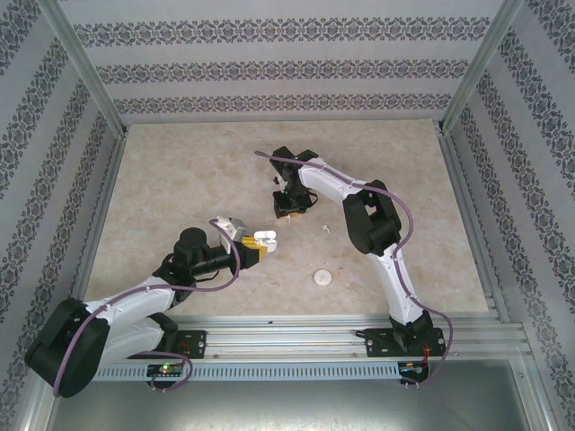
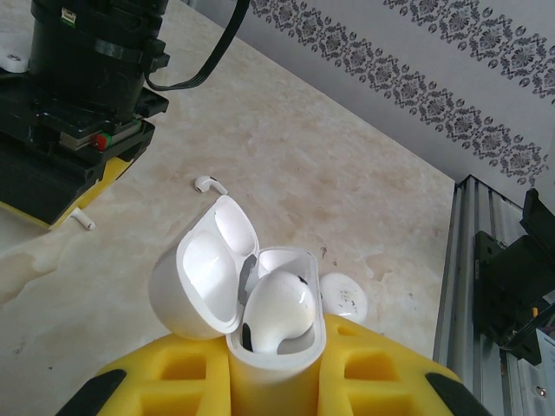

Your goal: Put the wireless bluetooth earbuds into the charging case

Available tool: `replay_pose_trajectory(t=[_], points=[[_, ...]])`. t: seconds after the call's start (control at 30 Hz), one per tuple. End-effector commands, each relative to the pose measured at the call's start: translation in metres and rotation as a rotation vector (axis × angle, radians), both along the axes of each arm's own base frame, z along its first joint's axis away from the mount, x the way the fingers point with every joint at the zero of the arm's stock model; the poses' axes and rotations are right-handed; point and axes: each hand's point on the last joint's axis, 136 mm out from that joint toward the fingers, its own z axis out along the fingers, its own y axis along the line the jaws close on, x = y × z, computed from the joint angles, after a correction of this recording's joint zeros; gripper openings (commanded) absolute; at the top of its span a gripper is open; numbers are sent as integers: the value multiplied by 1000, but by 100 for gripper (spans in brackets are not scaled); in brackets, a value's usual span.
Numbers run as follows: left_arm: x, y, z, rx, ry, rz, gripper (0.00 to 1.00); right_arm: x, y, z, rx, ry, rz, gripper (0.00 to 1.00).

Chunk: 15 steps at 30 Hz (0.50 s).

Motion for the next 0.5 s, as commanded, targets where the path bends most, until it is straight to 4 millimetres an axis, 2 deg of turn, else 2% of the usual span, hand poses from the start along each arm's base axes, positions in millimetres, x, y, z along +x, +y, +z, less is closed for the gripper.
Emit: replay_pose_trajectory(t=[0.0, 0.17, 0.47], points=[[2, 1, 11, -22, -32, 6, 0, -7, 1, -8, -35, 15, 31, 33], [2, 2, 10, -20, -31, 10, 0, -6, 2, 1, -34, -7, 35, 28], [3, 1, 13, -22, -37, 9, 0, -3, -3, 32, -34, -88, 25, 27]])
